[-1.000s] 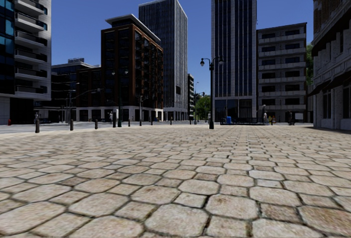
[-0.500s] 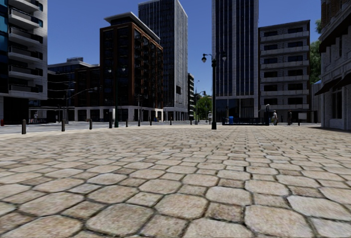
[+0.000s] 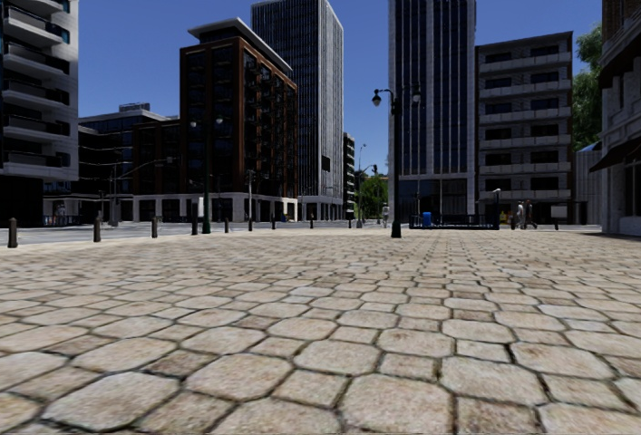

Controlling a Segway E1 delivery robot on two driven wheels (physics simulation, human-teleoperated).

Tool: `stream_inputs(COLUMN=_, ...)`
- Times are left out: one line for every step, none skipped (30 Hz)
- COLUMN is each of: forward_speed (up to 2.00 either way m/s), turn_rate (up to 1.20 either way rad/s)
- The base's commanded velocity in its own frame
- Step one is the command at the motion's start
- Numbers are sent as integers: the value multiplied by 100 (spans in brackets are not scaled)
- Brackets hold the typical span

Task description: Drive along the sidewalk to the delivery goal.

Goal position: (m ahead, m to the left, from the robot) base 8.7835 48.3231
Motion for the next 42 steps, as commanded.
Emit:
stream_inputs(forward_speed=200, turn_rate=0)
stream_inputs(forward_speed=200, turn_rate=0)
stream_inputs(forward_speed=200, turn_rate=0)
stream_inputs(forward_speed=200, turn_rate=0)
stream_inputs(forward_speed=200, turn_rate=0)
stream_inputs(forward_speed=200, turn_rate=0)
stream_inputs(forward_speed=200, turn_rate=0)
stream_inputs(forward_speed=200, turn_rate=0)
stream_inputs(forward_speed=200, turn_rate=0)
stream_inputs(forward_speed=200, turn_rate=0)
stream_inputs(forward_speed=200, turn_rate=0)
stream_inputs(forward_speed=200, turn_rate=0)
stream_inputs(forward_speed=200, turn_rate=0)
stream_inputs(forward_speed=200, turn_rate=0)
stream_inputs(forward_speed=200, turn_rate=0)
stream_inputs(forward_speed=200, turn_rate=0)
stream_inputs(forward_speed=200, turn_rate=0)
stream_inputs(forward_speed=200, turn_rate=0)
stream_inputs(forward_speed=200, turn_rate=0)
stream_inputs(forward_speed=200, turn_rate=0)
stream_inputs(forward_speed=200, turn_rate=0)
stream_inputs(forward_speed=200, turn_rate=0)
stream_inputs(forward_speed=200, turn_rate=0)
stream_inputs(forward_speed=200, turn_rate=0)
stream_inputs(forward_speed=200, turn_rate=0)
stream_inputs(forward_speed=200, turn_rate=0)
stream_inputs(forward_speed=200, turn_rate=0)
stream_inputs(forward_speed=200, turn_rate=0)
stream_inputs(forward_speed=200, turn_rate=0)
stream_inputs(forward_speed=200, turn_rate=0)
stream_inputs(forward_speed=200, turn_rate=0)
stream_inputs(forward_speed=200, turn_rate=0)
stream_inputs(forward_speed=200, turn_rate=0)
stream_inputs(forward_speed=200, turn_rate=0)
stream_inputs(forward_speed=200, turn_rate=0)
stream_inputs(forward_speed=200, turn_rate=0)
stream_inputs(forward_speed=200, turn_rate=0)
stream_inputs(forward_speed=200, turn_rate=0)
stream_inputs(forward_speed=200, turn_rate=0)
stream_inputs(forward_speed=200, turn_rate=0)
stream_inputs(forward_speed=200, turn_rate=0)
stream_inputs(forward_speed=200, turn_rate=0)
